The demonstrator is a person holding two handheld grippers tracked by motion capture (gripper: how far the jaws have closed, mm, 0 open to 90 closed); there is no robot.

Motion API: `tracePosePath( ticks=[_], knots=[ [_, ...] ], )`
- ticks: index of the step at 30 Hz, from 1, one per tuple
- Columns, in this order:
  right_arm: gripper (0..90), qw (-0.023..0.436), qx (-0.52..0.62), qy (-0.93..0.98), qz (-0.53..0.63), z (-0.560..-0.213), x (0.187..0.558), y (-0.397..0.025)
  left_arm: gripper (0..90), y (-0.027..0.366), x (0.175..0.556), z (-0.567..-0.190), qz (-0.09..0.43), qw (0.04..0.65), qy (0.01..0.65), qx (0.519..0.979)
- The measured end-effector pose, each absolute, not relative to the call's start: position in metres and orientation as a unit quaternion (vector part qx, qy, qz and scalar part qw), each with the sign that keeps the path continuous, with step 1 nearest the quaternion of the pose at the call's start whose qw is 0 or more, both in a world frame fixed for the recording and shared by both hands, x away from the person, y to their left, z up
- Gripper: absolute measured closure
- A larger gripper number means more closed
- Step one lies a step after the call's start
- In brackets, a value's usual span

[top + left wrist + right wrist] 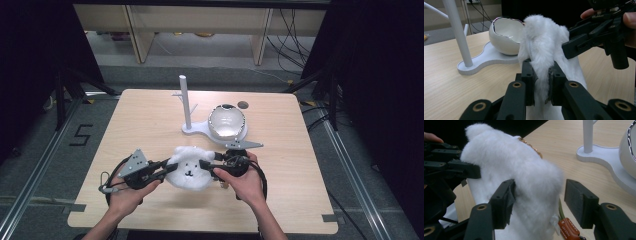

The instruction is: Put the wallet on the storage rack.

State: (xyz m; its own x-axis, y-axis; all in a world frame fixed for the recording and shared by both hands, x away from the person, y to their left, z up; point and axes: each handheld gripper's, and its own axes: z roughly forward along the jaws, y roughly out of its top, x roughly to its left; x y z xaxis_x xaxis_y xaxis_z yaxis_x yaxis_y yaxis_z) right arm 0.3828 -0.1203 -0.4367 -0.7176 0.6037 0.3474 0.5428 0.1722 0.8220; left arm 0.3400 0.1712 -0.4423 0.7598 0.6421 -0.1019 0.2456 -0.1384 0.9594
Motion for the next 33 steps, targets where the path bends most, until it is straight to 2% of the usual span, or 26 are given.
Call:
tracePosePath(
  ticks=[2, 3, 4, 8, 9, 10, 12, 13, 14, 19, 21, 23, 33],
  knots=[
    [52.3, 0.018, 0.376, 0.764, 0.523, -0.437, 0.382, -0.119, 78.0, 0.170, 0.341, -0.443, 0.168, 0.589, 0.297, 0.732],
    [60.2, 0.023, 0.365, 0.773, 0.517, -0.436, 0.383, -0.120, 77.9, 0.170, 0.340, -0.442, 0.171, 0.582, 0.301, 0.736],
    [60.2, 0.023, 0.365, 0.773, 0.517, -0.436, 0.383, -0.120, 77.9, 0.169, 0.340, -0.443, 0.170, 0.583, 0.300, 0.736],
    [75.1, 0.040, 0.351, 0.779, 0.517, -0.435, 0.381, -0.123, 76.9, 0.169, 0.342, -0.445, 0.174, 0.581, 0.301, 0.736],
    [76.0, 0.038, 0.354, 0.777, 0.519, -0.435, 0.380, -0.123, 76.4, 0.168, 0.343, -0.446, 0.175, 0.583, 0.298, 0.736],
    [77.3, 0.055, 0.346, 0.780, 0.518, -0.434, 0.378, -0.122, 75.2, 0.168, 0.343, -0.446, 0.178, 0.577, 0.298, 0.740],
    [78.1, 0.079, 0.335, 0.785, 0.514, -0.432, 0.377, -0.123, 72.6, 0.168, 0.345, -0.446, 0.180, 0.574, 0.296, 0.742],
    [78.6, 0.092, 0.330, 0.786, 0.514, -0.430, 0.375, -0.123, 67.6, 0.168, 0.346, -0.446, 0.180, 0.574, 0.298, 0.741],
    [78.6, 0.092, 0.330, 0.786, 0.514, -0.430, 0.375, -0.123, 67.6, 0.168, 0.347, -0.446, 0.179, 0.572, 0.299, 0.742],
    [79.1, 0.128, 0.322, 0.774, 0.530, -0.421, 0.372, -0.128, 47.0, 0.174, 0.349, -0.447, 0.188, 0.571, 0.305, 0.739],
    [79.1, 0.129, 0.326, 0.772, 0.531, -0.419, 0.371, -0.129, 45.2, 0.177, 0.348, -0.450, 0.195, 0.570, 0.309, 0.736],
    [79.1, 0.139, 0.323, 0.772, 0.529, -0.415, 0.373, -0.133, 39.6, 0.181, 0.346, -0.453, 0.203, 0.565, 0.314, 0.736],
    [78.7, 0.198, 0.334, 0.755, 0.528, -0.404, 0.375, -0.148, 36.5, 0.207, 0.335, -0.470, 0.220, 0.549, 0.355, 0.724]
  ],
)
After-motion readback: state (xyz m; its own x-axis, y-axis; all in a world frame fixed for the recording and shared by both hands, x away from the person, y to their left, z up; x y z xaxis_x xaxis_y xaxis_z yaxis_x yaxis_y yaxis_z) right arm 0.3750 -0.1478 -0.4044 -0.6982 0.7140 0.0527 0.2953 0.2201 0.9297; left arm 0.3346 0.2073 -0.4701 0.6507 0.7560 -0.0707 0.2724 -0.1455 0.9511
